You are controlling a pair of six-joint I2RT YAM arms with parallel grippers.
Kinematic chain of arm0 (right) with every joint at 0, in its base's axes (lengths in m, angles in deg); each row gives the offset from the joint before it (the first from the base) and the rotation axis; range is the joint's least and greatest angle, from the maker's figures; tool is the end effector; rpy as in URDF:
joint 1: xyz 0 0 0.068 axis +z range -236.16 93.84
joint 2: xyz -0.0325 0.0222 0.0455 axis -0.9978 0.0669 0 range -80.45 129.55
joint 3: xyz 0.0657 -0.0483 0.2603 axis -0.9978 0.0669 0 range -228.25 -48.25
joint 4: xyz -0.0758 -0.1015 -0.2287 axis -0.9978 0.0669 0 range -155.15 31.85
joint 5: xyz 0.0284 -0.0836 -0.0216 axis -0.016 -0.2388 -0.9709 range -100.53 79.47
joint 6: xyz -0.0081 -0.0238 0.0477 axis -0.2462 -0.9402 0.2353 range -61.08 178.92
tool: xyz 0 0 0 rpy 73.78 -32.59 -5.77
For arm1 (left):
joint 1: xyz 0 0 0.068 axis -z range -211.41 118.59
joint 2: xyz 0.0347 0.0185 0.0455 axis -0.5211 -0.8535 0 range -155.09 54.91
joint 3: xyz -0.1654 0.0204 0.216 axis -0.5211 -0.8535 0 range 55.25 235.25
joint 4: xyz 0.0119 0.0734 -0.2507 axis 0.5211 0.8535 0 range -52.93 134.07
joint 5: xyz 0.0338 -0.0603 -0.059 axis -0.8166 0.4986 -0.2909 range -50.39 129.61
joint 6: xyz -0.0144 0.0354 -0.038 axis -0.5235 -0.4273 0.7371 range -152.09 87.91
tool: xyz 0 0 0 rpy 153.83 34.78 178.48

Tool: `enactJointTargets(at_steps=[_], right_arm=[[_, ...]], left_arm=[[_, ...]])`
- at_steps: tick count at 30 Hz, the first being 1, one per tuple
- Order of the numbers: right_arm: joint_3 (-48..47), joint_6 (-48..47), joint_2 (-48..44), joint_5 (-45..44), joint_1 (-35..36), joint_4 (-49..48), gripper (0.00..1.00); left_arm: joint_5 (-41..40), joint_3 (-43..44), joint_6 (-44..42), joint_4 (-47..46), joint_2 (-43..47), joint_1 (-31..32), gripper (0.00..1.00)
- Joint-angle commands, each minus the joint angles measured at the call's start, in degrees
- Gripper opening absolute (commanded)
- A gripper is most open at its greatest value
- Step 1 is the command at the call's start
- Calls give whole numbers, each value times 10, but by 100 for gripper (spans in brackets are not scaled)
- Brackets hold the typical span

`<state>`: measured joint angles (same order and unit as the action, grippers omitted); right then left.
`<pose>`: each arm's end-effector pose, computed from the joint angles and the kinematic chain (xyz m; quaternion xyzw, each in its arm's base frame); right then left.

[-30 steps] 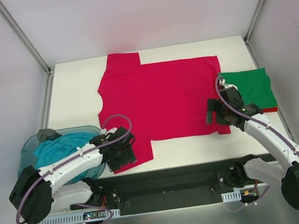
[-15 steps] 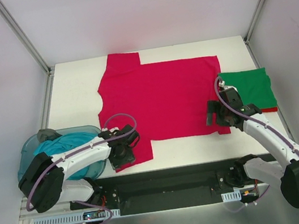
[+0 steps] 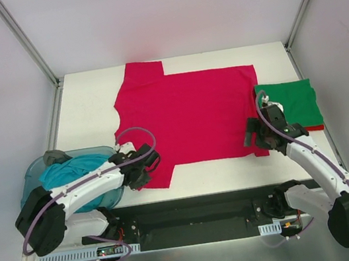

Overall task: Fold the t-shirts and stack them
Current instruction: Grap the side of the flattened tshirt closest away from the robot with both arms

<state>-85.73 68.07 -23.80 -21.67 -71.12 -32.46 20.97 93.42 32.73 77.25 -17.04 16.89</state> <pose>0.1884 0.0435 0.2246 -0.0167 0.9410 -0.0215 0.3372 0.1449 -0.1454 0.1747 -0.1627 0.9638 -0.0265 0.2097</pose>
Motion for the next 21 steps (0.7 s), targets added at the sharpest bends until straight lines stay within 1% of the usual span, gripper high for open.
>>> enactJointTargets(at_steps=[1, 4, 11, 15, 17, 19, 21], right_arm=[[6, 57, -28, -50, -15, 58, 96], [19, 80, -48, -77, -25, 88, 96], [49, 105, -85, -91, -77, 127, 96], [56, 114, -87, -86, -103, 127, 96], [55, 112, -83, -81, -110, 120, 99], [55, 104, -74, -60, -112, 104, 91], [60, 99, -60, -41, -112, 82, 87]], left_arm=[[-67, 18, -26, 30, 58, -19, 0], [-86, 15, -36, 39, 91, -32, 0], [-115, 5, -64, 45, 159, -50, 0], [-121, 2, -73, 43, 181, -54, 0], [-122, 3, -81, 44, 184, -54, 0], [-124, 1, -81, 42, 186, -55, 0], [-125, 1, -81, 42, 185, -54, 0]])
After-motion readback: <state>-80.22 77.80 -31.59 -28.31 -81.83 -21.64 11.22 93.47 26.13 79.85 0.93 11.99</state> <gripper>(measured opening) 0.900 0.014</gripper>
